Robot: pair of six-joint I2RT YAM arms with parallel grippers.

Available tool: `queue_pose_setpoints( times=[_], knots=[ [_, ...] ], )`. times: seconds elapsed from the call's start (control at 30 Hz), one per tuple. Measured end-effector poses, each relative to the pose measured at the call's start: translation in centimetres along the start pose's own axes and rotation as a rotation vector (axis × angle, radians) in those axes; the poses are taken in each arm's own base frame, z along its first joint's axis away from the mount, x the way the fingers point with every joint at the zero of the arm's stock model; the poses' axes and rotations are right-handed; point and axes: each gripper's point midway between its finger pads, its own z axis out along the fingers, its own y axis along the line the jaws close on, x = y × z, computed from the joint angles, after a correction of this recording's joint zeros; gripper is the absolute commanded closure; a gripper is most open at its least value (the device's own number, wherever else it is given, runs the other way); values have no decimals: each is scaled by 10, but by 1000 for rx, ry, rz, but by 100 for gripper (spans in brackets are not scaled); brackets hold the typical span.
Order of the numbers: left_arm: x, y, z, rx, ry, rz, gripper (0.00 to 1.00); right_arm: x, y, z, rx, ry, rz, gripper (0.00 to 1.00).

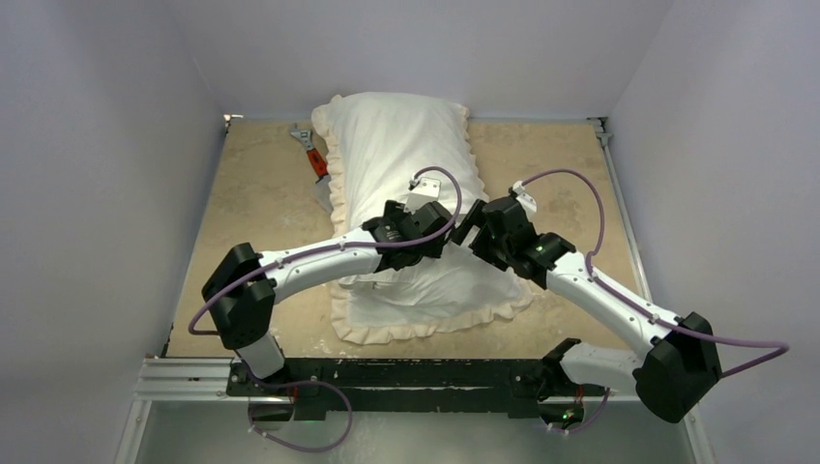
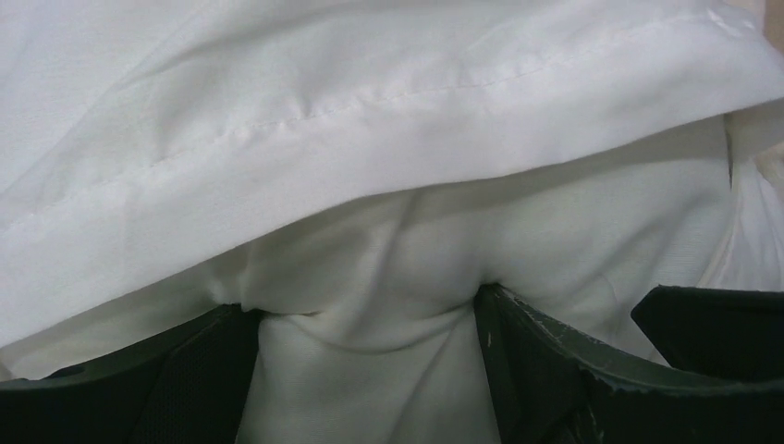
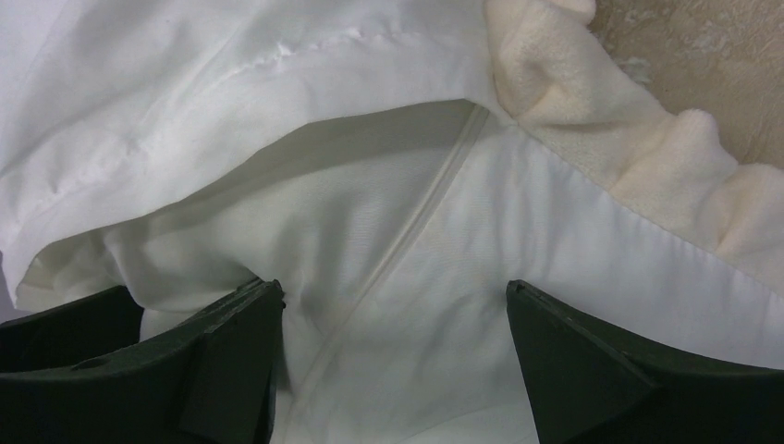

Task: Remove the pillowcase from the pillow

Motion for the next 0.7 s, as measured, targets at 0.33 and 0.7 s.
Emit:
queue_pose_setpoints(
  times=[0.33, 0.7],
  knots=[
    [-1, 5, 15, 10, -11, -43, 59, 3, -5, 1, 14, 10, -39, 20],
    [-7, 6, 13, 41, -33, -60, 76, 11, -4, 18, 10, 35, -75, 21]
  ],
)
